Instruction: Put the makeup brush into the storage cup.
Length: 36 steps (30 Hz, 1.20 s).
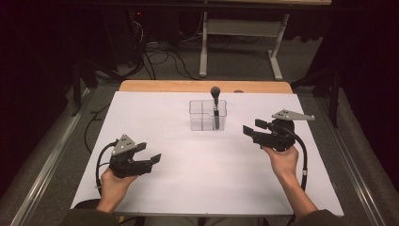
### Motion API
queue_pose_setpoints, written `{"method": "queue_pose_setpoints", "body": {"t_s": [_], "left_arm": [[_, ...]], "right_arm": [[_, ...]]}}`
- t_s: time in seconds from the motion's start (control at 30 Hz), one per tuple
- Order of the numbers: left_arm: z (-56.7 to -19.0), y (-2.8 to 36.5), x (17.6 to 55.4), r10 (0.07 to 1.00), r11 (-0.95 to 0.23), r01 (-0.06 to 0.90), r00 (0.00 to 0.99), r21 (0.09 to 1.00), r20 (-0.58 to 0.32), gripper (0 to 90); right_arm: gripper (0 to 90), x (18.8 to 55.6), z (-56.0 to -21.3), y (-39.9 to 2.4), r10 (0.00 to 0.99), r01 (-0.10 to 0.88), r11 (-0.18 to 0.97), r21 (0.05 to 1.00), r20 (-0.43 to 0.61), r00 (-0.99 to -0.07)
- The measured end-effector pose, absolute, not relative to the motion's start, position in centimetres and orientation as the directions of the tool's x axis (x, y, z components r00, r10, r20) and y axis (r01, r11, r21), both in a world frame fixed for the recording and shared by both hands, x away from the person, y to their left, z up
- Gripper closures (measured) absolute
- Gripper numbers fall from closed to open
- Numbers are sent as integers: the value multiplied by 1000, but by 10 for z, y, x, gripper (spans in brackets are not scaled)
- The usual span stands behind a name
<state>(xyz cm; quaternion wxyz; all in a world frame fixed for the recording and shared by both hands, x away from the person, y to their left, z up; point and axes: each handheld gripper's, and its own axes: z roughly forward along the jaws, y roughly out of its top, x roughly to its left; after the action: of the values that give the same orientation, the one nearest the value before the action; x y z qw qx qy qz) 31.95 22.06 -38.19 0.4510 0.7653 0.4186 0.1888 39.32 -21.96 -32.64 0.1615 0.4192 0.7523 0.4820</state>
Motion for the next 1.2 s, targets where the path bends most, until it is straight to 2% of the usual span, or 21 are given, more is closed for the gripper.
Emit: {"method": "queue_pose_setpoints", "body": {"t_s": [1.2], "left_arm": [[-382, 221, 319, 813, -241, 468, 576, 850, -87, 284]], "right_arm": [[398, 369, -349, -221, 760, 467, 205, 860, 160, -630]]}}
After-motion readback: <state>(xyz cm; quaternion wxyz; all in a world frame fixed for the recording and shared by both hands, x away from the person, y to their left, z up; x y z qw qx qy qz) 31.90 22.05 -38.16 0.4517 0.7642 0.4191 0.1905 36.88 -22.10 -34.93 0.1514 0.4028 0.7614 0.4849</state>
